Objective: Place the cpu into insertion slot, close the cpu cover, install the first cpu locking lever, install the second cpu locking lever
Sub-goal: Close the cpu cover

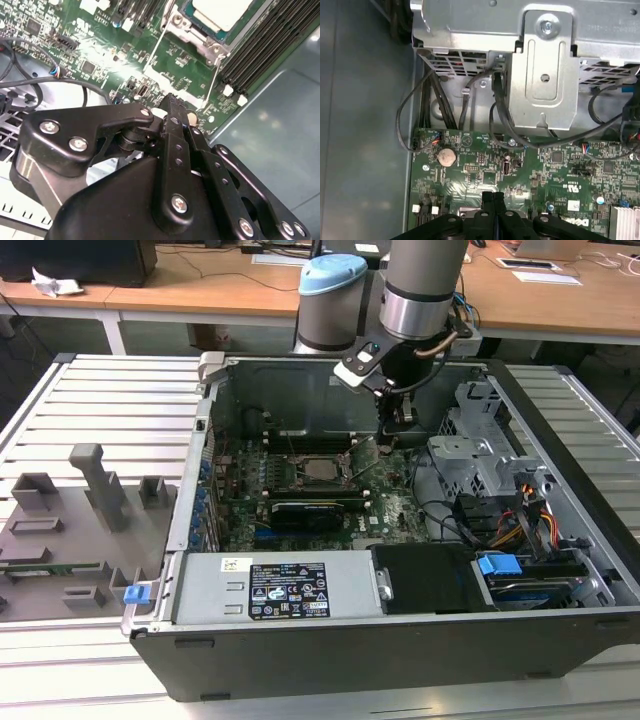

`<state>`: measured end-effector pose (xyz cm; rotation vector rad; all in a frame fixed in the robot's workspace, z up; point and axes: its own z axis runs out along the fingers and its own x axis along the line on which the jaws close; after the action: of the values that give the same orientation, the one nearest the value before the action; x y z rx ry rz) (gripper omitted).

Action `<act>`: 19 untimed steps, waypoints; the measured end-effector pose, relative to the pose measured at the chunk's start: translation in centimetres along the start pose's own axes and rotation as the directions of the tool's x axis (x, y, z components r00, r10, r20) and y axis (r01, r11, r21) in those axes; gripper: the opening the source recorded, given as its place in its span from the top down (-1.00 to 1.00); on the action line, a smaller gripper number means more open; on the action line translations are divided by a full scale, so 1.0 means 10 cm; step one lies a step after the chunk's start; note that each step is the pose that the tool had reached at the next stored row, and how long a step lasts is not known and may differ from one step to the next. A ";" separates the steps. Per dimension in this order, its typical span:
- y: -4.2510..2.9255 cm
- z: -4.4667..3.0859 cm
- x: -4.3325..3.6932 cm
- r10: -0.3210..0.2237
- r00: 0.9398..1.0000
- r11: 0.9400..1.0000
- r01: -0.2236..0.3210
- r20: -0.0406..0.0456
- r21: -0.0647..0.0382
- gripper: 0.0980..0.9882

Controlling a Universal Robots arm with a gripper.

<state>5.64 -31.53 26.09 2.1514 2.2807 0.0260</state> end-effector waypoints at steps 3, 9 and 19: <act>0.048 0.006 -0.003 0.000 1.000 1.000 0.000 0.002 0.002 0.98; 0.084 0.073 -0.004 0.000 1.000 1.000 0.000 0.002 0.011 0.98; 0.063 0.118 -0.003 0.001 1.000 1.000 -0.001 0.002 0.017 0.98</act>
<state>6.29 -31.51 24.92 2.1593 2.2880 0.0048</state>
